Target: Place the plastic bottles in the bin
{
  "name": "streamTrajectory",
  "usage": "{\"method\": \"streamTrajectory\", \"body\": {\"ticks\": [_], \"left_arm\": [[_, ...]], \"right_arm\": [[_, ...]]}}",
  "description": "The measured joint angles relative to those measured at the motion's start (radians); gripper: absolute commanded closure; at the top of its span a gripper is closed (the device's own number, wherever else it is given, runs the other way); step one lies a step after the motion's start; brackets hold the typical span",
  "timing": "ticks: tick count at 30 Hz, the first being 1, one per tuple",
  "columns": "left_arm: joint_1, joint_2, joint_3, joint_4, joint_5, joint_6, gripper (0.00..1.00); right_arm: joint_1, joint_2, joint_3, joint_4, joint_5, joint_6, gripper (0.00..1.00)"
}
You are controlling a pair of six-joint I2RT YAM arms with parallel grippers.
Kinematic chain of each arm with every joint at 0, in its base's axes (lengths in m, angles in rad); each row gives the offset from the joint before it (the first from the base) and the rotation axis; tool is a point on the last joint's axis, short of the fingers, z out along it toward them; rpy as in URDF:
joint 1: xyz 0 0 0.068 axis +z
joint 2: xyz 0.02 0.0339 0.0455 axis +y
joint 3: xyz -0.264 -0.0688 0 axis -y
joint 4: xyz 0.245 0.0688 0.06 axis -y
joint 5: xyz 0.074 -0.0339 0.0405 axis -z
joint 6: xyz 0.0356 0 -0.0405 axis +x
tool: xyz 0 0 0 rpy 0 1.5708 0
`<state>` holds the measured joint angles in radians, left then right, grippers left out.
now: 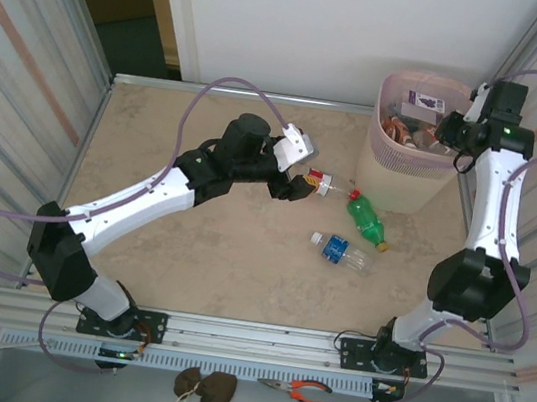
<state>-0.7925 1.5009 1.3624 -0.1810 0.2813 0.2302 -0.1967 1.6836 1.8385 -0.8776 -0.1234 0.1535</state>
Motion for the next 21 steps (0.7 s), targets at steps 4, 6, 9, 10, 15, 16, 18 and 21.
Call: {"method": "streamTrajectory", "body": {"ticks": [4, 6, 9, 10, 15, 16, 18, 21], "left_arm": [[0.000, 0.009, 0.000, 0.000, 0.007, 0.000, 0.30], [0.000, 0.014, 0.000, 0.000, 0.006, 0.000, 0.30], [0.000, 0.015, 0.000, 0.000, 0.006, 0.000, 0.30], [0.000, 0.015, 0.000, 0.000, 0.007, 0.000, 0.30], [0.000, 0.015, 0.000, 0.000, 0.007, 0.000, 0.30], [0.000, 0.015, 0.000, 0.000, 0.007, 0.000, 0.30], [0.000, 0.015, 0.000, 0.000, 0.007, 0.000, 0.30], [0.000, 0.015, 0.000, 0.000, 0.007, 0.000, 0.30]], "right_arm": [[0.000, 0.097, 0.080, -0.074, 0.029, 0.005, 0.74], [-0.003, 0.127, 0.121, -0.114, 0.049, 0.004, 0.74], [-0.007, 0.159, 0.170, -0.163, 0.056, 0.005, 0.73], [-0.007, 0.164, 0.181, -0.173, 0.056, 0.004, 0.73], [-0.007, 0.171, 0.209, -0.206, 0.055, 0.005, 0.72], [-0.006, 0.171, 0.216, -0.209, 0.055, 0.005, 0.72], [-0.006, 0.169, 0.236, -0.215, 0.052, 0.008, 0.72], [-0.006, 0.151, 0.247, -0.216, 0.051, 0.019, 0.71]]}}
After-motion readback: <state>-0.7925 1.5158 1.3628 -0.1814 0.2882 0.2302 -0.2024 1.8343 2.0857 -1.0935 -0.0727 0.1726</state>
